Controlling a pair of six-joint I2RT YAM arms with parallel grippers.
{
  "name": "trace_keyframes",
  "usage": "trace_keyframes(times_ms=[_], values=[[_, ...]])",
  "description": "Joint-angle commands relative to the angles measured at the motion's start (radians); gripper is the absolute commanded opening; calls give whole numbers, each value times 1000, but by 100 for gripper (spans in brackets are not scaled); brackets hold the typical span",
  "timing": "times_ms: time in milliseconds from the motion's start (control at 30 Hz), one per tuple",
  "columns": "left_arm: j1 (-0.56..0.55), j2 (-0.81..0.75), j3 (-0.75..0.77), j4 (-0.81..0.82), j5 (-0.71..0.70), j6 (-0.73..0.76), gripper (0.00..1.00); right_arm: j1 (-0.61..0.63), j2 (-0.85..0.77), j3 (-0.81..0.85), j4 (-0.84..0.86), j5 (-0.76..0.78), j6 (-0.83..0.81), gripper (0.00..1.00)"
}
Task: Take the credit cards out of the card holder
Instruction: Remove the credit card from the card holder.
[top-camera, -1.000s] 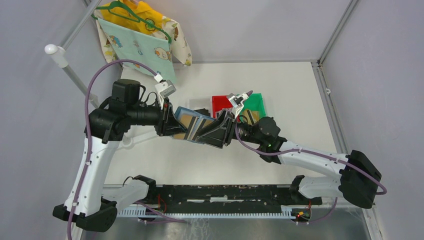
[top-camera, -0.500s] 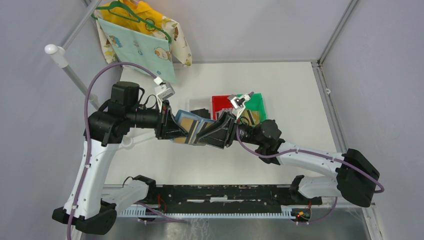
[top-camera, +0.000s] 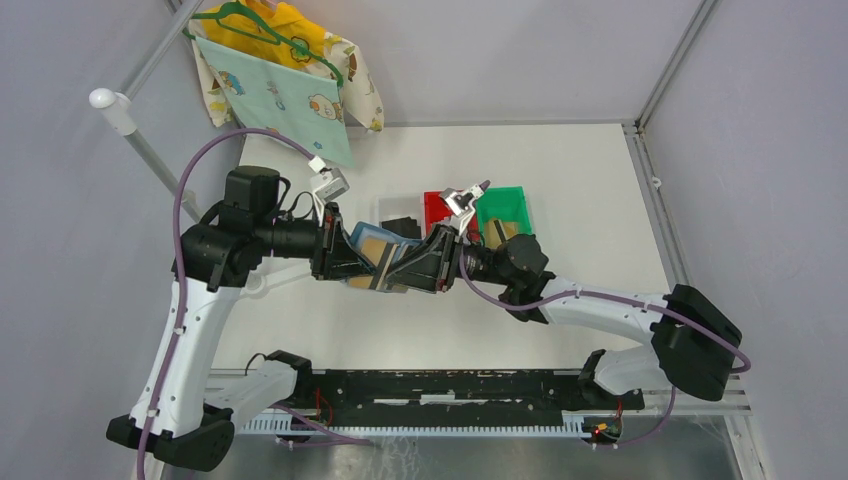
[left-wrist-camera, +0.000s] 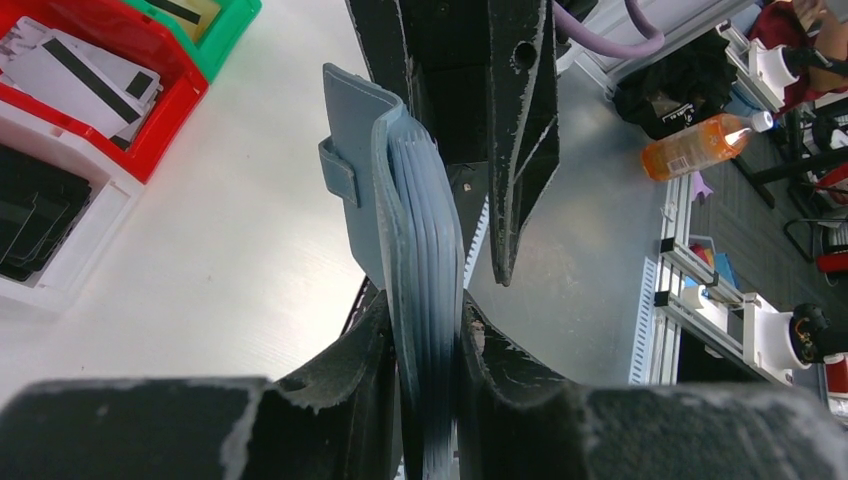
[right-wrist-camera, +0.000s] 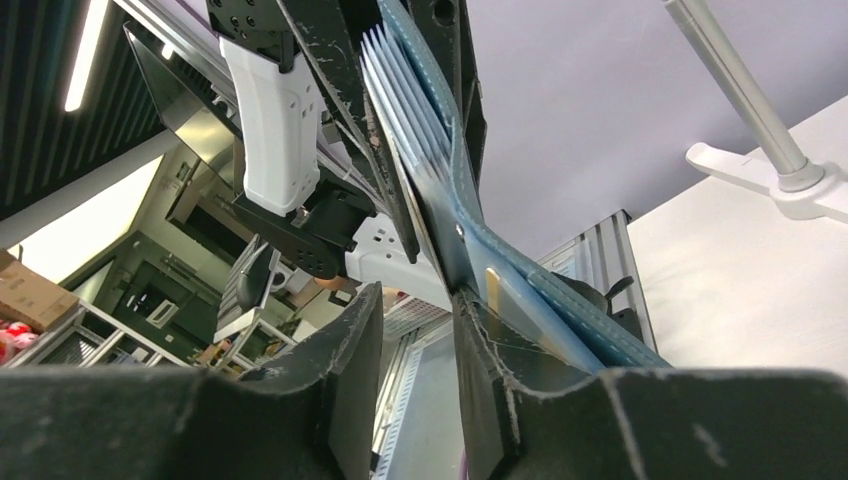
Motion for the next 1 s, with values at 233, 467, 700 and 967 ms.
trace_keyframes(times_ms=[233,467,700,967], values=[[-18,-26,-27,56,267,-20,37,9,39,83,101,38,40,14],[-17,-29,-22,23,306,5,49,10,11,66,71,39,14,1],[-17,-13,5,-18,345,33,48,10,-38,40,-10,54,-44,0],[-18,-6,21,-30,359,48,26,10,-74,11,-51,56,-75,0]])
